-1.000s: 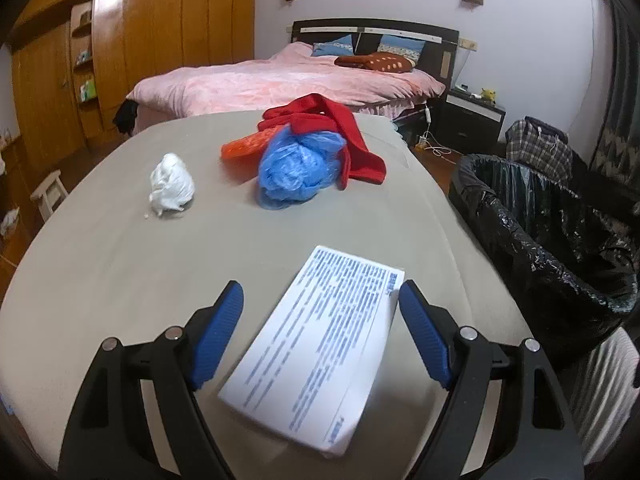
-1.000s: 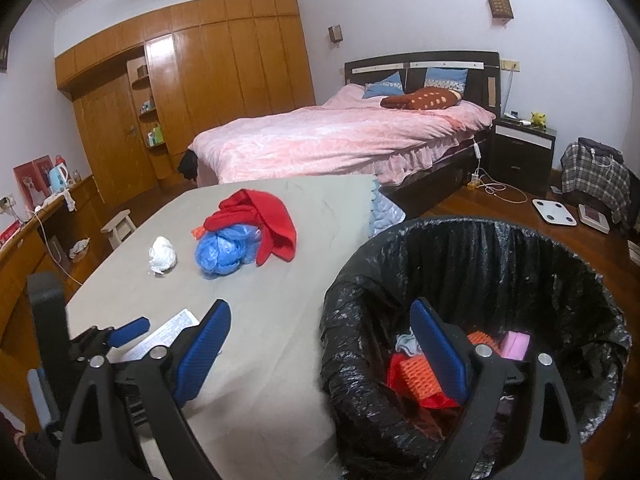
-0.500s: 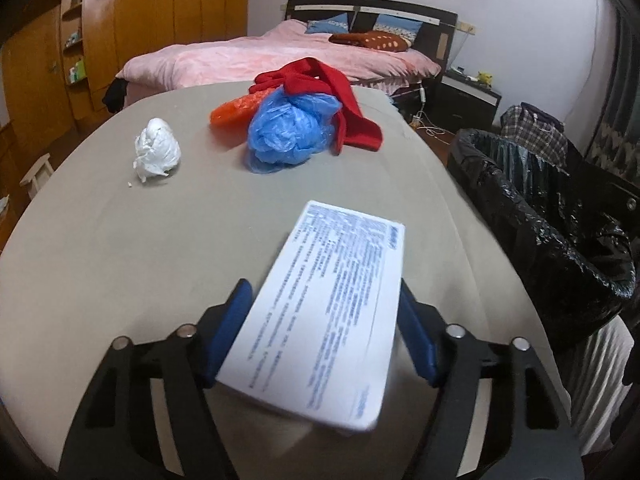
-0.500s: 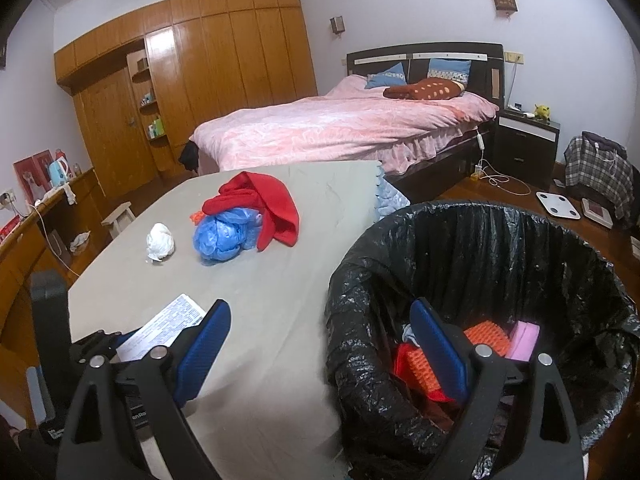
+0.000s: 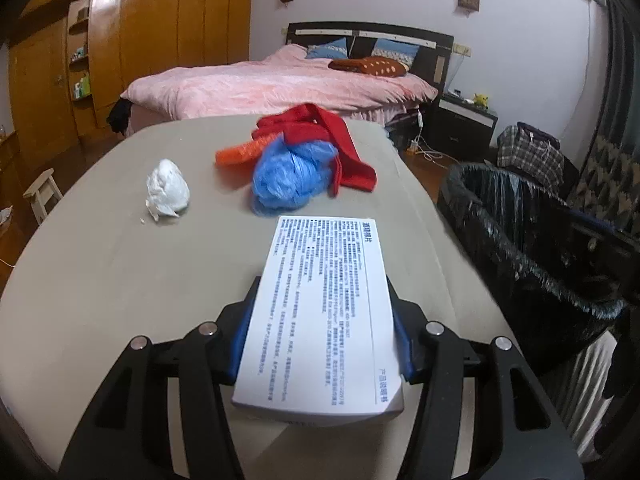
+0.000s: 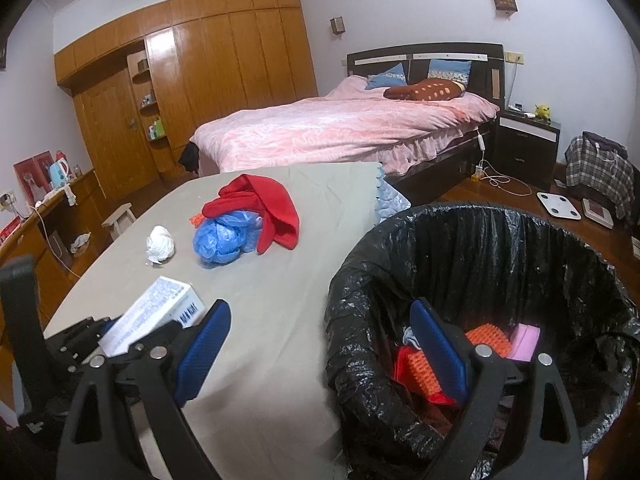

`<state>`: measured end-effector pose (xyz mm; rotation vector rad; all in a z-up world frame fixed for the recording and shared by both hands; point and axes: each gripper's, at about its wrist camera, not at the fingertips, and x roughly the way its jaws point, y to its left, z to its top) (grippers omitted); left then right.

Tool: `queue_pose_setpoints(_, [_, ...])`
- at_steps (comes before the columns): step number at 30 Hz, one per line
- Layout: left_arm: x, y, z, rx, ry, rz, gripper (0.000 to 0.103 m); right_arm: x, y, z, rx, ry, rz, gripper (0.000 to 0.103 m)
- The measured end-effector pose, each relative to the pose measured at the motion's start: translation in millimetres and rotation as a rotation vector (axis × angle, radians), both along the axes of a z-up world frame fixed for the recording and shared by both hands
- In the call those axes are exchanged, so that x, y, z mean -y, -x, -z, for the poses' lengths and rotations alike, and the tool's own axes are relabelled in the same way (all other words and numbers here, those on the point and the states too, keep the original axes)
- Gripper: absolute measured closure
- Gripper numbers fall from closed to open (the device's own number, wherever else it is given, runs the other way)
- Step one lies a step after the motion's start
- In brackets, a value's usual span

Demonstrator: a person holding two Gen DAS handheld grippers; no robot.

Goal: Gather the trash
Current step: 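Grasp the blue plastic bag with the right tool while the left tool holds the box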

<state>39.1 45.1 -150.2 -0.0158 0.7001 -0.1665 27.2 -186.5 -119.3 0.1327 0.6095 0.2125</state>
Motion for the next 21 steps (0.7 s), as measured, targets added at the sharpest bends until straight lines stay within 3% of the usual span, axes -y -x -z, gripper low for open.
queue_pose_setpoints(21, [-33.9,-24.9,-36.2,0.054,-0.011,-0.074,0.05,-43.3,-36.1,-16.3,0.021,0.024,-0.068,0.014])
